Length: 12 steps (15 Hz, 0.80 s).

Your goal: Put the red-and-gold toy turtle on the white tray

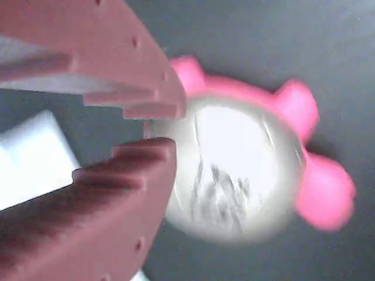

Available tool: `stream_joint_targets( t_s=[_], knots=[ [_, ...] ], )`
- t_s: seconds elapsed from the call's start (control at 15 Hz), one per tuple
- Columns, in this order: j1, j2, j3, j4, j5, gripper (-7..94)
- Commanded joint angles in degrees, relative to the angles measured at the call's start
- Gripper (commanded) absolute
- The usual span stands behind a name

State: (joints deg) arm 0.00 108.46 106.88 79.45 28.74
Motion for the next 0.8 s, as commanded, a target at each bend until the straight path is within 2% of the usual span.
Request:
stream_joint_targets(
  t_s=[0.0,0.33,0.4,0.47,0.53,0.73],
  knots=[
    [-0.18,-7.65,-13.45,5.19,6.94,0],
    [0.35,-16.96,-22.24,10.37,11.78,2],
    [0.53,-18.54,-23.55,10.90,12.57,9],
    [0.53,-19.60,-24.43,11.34,12.66,27],
    [0.53,-19.86,-24.17,11.34,12.57,30],
    [0.88,-21.36,-24.17,12.57,12.22,52]
  ],
)
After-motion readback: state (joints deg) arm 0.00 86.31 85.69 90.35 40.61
